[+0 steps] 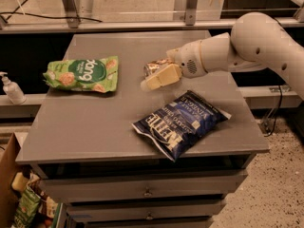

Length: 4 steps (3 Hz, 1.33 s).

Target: Move orange can near green rice chip bag

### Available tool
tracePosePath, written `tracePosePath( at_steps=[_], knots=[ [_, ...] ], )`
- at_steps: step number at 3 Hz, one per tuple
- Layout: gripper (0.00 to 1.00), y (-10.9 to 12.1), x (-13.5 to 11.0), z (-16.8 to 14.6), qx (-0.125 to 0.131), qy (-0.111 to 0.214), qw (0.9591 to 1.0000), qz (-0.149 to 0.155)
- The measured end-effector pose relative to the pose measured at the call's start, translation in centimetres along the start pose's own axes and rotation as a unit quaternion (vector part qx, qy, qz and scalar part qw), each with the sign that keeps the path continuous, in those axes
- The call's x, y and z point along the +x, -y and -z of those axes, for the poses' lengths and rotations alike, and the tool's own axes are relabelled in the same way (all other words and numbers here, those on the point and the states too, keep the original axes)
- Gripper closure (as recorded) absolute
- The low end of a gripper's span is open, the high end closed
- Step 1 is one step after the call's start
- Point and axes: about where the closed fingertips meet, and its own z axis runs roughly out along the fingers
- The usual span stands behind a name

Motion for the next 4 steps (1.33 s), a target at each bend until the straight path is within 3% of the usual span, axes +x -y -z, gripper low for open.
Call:
tracePosePath(
  at_steps=[1,2,4],
  knots=[
    [0.00,-1.5,-1.3,-1.0,-0.024,0.013,0.9996,-0.003],
    [0.00,-0.4,-1.2,-0.4,-0.004,0.012,0.9999,-0.007],
    [0.00,4.2,2.6,1.4,0.069,-0.032,0.9970,-0.015]
  ],
)
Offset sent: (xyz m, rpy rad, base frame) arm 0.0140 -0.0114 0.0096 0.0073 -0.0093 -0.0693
